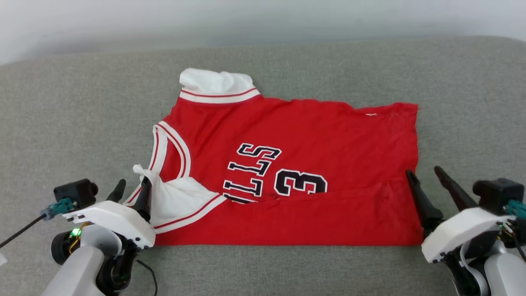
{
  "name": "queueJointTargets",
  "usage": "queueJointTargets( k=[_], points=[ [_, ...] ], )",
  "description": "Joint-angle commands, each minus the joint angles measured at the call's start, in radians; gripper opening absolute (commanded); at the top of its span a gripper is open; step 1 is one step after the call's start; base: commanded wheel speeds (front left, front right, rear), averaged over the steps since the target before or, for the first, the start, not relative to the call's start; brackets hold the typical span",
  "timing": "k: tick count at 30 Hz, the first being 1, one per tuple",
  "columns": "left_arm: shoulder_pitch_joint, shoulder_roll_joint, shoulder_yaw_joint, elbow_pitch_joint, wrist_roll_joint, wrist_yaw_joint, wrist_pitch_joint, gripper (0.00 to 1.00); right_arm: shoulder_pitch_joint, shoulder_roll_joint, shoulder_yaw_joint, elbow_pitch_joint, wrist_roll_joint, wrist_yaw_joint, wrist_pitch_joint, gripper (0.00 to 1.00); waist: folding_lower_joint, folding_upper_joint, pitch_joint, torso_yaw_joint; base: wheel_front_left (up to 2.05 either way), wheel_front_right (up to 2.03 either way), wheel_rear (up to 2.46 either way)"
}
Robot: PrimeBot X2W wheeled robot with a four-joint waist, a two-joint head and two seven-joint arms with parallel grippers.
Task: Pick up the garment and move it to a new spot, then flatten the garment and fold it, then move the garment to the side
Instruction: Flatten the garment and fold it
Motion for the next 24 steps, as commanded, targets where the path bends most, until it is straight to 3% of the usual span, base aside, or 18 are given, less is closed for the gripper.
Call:
queueJointTargets(
  k=[1, 6, 10, 17, 24],
  points=[
    [0.014, 0.013, 0.004, -0.007, 0.000, 0.000, 0.006, 1.00, 0.024, 0.006, -0.012, -0.014, -0.014, 0.000, -0.041, 1.00, -0.0001, 0.0000, -0.043, -0.011, 0.00, 0.00, 0.00],
    [0.036, 0.080, 0.034, -0.064, -0.009, 0.024, 0.035, 1.00, 0.070, 0.031, -0.038, -0.076, -0.089, 0.000, -0.160, 1.00, -0.0001, 0.0000, -0.110, -0.034, 0.00, 0.00, 0.00],
    [0.053, 0.144, 0.049, -0.151, -0.013, 0.063, 0.101, 1.00, 0.098, 0.053, -0.052, -0.114, -0.130, 0.000, -0.175, 1.00, -0.0001, 0.0000, -0.150, -0.051, 0.00, 0.00, 0.00],
    [0.092, 0.273, 0.004, -0.257, -0.066, 0.110, 0.405, 1.00, 0.141, 0.092, -0.063, -0.192, -0.164, 0.000, -0.143, 1.00, -0.0001, 0.0000, -0.155, -0.080, 0.00, 0.00, 0.00],
    [0.109, 0.330, -0.029, -0.295, -0.124, 0.160, 0.617, 1.00, 0.121, 0.114, -0.054, -0.236, -0.171, 0.000, -0.121, 1.00, -0.0001, 0.0000, -0.067, -0.120, 0.00, 0.00, 0.00]
  ],
)
